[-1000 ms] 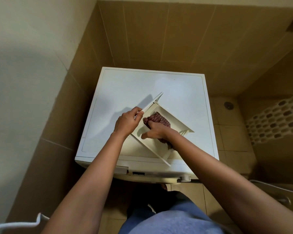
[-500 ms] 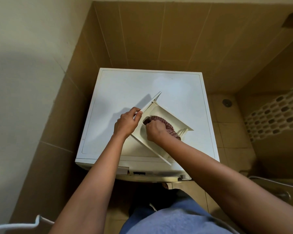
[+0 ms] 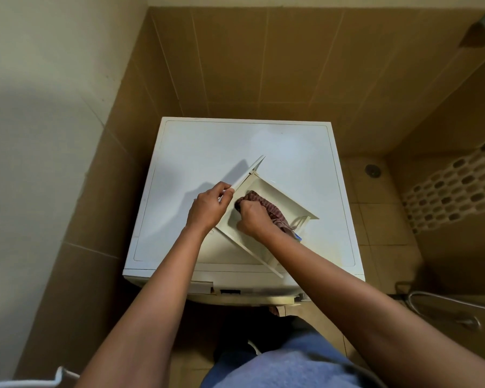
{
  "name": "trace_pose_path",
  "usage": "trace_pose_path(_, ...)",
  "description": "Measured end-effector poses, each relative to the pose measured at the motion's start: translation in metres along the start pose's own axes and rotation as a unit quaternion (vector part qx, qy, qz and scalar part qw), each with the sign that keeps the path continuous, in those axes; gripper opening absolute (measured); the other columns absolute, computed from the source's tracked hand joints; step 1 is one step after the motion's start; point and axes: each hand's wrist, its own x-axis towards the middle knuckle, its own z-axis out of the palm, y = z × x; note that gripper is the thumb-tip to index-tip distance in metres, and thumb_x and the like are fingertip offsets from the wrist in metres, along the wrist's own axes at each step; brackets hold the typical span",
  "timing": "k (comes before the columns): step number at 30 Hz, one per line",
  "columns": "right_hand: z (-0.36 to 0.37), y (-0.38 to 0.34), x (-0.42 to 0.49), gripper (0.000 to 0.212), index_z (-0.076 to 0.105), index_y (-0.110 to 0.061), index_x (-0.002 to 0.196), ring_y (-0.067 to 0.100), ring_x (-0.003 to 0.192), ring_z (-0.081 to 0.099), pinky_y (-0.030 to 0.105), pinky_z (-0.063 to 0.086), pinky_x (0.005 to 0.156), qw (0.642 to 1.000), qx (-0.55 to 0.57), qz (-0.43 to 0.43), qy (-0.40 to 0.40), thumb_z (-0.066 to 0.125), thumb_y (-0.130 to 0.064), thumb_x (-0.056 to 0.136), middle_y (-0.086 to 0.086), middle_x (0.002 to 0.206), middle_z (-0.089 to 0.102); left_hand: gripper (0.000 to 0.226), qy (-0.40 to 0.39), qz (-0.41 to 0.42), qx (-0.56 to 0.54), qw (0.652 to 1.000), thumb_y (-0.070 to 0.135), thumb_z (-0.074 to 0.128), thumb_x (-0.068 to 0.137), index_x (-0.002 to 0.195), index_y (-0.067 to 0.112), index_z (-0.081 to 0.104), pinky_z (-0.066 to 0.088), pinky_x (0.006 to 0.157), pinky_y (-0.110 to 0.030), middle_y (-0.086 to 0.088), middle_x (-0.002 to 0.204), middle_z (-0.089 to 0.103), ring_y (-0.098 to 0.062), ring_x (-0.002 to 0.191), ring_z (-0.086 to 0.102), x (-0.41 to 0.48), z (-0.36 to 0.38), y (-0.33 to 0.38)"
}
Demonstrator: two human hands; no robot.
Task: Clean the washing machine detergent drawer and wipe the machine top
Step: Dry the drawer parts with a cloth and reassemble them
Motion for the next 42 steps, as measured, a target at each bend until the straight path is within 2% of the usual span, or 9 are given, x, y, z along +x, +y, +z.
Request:
trace_pose_path(3,-0.008,0.001,0.003,0.035,0.028,-0.015,0.06,0.024,0.072,0.046,0.023,0.025,0.045,0.997,-0.055,-0.023,-0.044,0.051,0.005,0.079,0.0,0.059,0.036,0.029,0.002,-0.002,-0.001,1.0,0.047,0.041,0.098,0.113,0.03,0.059,0.045,0.096,-0.045,0.004,0.117,0.066,-0.021,0.111,0.059,-0.001,0.001,-0.001)
trace_pose_path(6,-0.005,0.004,0.003,0.031,0.032,-0.013,0.061,0.028,0.077,0.054,0.027,0.039,0.055,0.996,-0.083,-0.022,-0.039,0.051,0.003,0.08,0.003,0.067,0.046,0.028,0.007,-0.005,0.002,1.0,0.048,0.041,0.098,0.111,0.031,0.059,0.045,0.096,-0.047,0.006,0.115,0.066,-0.022,0.111,0.059,-0.001,0.001,-0.001)
trace_pose_path(10,0.002,0.002,-0.003,0.015,0.058,-0.002,0.096,0.035,0.094,0.063,0.034,0.047,0.068,0.996,-0.085,-0.006,-0.014,0.052,0.002,0.083,0.017,0.1,0.063,0.028,0.007,-0.006,0.003,1.0,0.048,0.04,0.098,0.111,0.032,0.058,0.045,0.096,-0.047,0.006,0.115,0.066,-0.024,0.111,0.058,-0.001,0.001,0.0)
trace_pose_path(15,-0.002,0.008,0.005,0.03,0.041,-0.013,0.065,0.024,0.068,0.048,0.03,0.035,0.06,0.998,0.056,-0.018,0.034,0.055,0.013,0.072,0.009,0.072,0.049,0.026,0.003,-0.007,0.009,1.0,0.048,0.039,0.098,0.11,0.033,0.058,0.045,0.096,-0.047,0.006,0.115,0.066,-0.026,0.112,0.057,-0.001,0.001,-0.001)
trace_pose_path(21,-0.047,0.006,-0.004,0.028,0.053,-0.023,0.06,0.007,0.056,0.049,0.014,0.037,0.055,0.967,0.236,-0.018,0.094,0.057,-0.001,0.077,-0.004,0.065,0.056,0.029,0.0,-0.002,0.014,1.0,0.049,0.039,0.099,0.112,0.031,0.057,0.045,0.095,-0.048,0.005,0.116,0.066,-0.025,0.111,0.058,0.0,0.0,-0.002)
trace_pose_path(26,-0.095,0.035,-0.026,0.014,0.067,-0.014,0.086,0.023,0.085,0.068,0.037,0.057,0.076,0.857,0.484,-0.024,0.176,0.06,-0.001,0.085,0.007,0.086,0.069,0.028,0.003,0.001,0.008,1.0,0.049,0.039,0.098,0.107,0.03,0.058,0.045,0.095,-0.047,0.007,0.106,0.066,-0.022,0.107,0.059,-0.001,0.0,-0.002)
trace_pose_path(33,-0.115,0.084,-0.074,0.017,0.066,-0.019,0.096,0.018,0.091,0.064,0.035,0.054,0.079,0.735,0.581,-0.061,0.345,0.058,-0.006,0.089,-0.003,0.092,0.07,0.027,0.002,0.005,-0.003,1.0,0.049,0.04,0.098,0.108,0.032,0.058,0.045,0.095,-0.045,0.008,0.11,0.066,-0.019,0.108,0.059,0.001,0.002,-0.004)
trace_pose_path(38,-0.082,0.099,-0.093,0.015,0.064,-0.006,0.099,0.016,0.048,0.055,0.027,0.046,0.048,0.84,0.387,-0.047,0.379,0.055,0.002,0.09,-0.004,0.065,0.058,0.028,0.002,0.01,-0.007,1.0,0.053,0.039,0.097,0.108,0.035,0.058,0.048,0.091,-0.04,0.01,0.109,0.066,-0.016,0.107,0.06,0.002,0.003,-0.008)
trace_pose_path(42,-0.02,0.097,-0.095,0.028,0.062,-0.014,0.12,0.021,0.085,0.067,0.033,0.054,0.077,0.958,0.186,-0.044,0.216,0.055,-0.01,0.093,0.004,0.097,0.069,0.027,0.009,0.012,-0.007,1.0,0.055,0.039,0.096,0.105,0.037,0.057,0.049,0.086,-0.038,0.012,0.108,0.067,-0.016,0.107,0.06,0.002,0.003,-0.009)
